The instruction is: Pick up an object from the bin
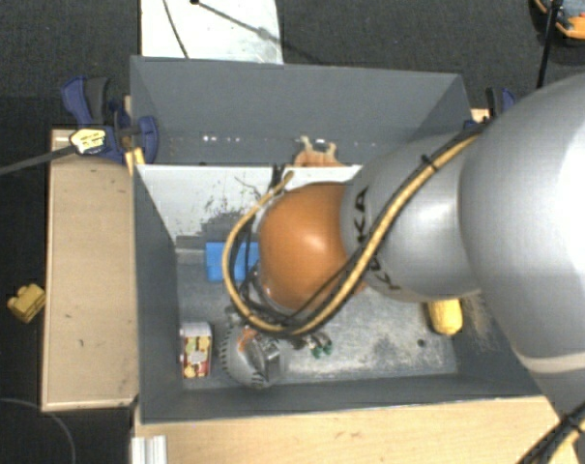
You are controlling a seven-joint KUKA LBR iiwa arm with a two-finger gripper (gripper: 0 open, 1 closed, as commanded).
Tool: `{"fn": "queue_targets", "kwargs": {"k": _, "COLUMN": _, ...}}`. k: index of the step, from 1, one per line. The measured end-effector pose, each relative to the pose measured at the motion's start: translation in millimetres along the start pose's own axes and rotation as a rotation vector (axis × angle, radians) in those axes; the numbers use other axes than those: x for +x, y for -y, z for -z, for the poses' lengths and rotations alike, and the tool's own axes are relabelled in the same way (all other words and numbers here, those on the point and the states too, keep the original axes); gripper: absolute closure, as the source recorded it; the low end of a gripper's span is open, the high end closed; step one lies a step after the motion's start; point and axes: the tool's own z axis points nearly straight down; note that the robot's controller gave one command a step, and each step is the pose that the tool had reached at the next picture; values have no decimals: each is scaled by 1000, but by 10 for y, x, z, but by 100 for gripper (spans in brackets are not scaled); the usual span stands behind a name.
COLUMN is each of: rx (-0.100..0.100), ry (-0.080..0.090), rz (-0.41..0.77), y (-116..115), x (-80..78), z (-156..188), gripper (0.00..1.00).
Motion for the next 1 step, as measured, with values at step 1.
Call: {"fn": "queue_targets", "kwargs": {"k": 1, "rx": -1, "ry": 3, "rz": 0, "y": -2, "x": -16, "z": 62, "gripper": 100}}
